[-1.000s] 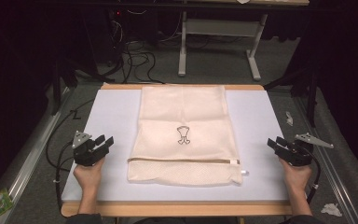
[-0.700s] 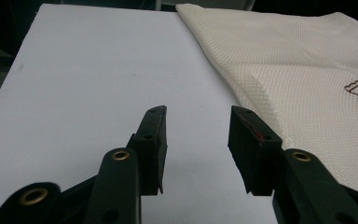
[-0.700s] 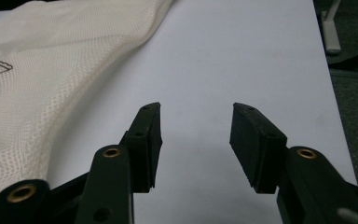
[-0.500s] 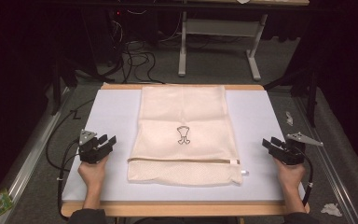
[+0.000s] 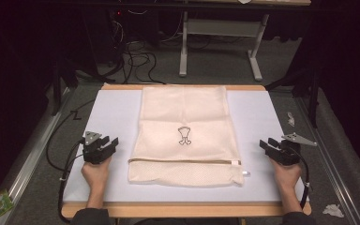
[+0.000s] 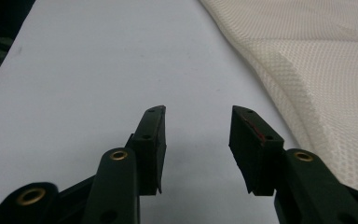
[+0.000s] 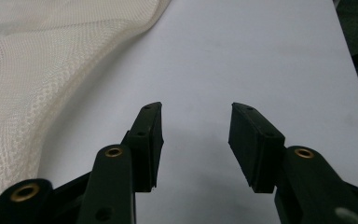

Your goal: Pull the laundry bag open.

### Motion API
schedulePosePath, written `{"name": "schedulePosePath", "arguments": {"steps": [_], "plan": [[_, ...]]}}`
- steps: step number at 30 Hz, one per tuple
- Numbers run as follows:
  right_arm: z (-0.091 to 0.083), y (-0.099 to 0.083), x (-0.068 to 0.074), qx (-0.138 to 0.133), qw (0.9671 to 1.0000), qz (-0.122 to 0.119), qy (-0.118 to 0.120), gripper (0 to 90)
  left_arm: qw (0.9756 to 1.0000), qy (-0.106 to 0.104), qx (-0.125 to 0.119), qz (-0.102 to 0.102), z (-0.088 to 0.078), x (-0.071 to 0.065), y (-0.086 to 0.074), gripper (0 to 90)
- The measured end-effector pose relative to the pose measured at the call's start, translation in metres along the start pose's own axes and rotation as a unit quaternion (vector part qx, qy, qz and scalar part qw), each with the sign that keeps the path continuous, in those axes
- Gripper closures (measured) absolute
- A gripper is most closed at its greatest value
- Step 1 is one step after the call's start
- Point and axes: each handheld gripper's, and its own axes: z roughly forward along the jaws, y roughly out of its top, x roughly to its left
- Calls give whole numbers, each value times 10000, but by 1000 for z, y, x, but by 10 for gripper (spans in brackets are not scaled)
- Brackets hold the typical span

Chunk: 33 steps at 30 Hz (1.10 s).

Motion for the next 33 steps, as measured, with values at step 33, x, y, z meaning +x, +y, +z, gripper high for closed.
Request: {"name": "schedulePosePath", "arguments": {"steps": [33], "plan": [[5,-7,8,46,9994,-137,-299,483,9995,3,-65,319,0,-6,-5,501]]}}
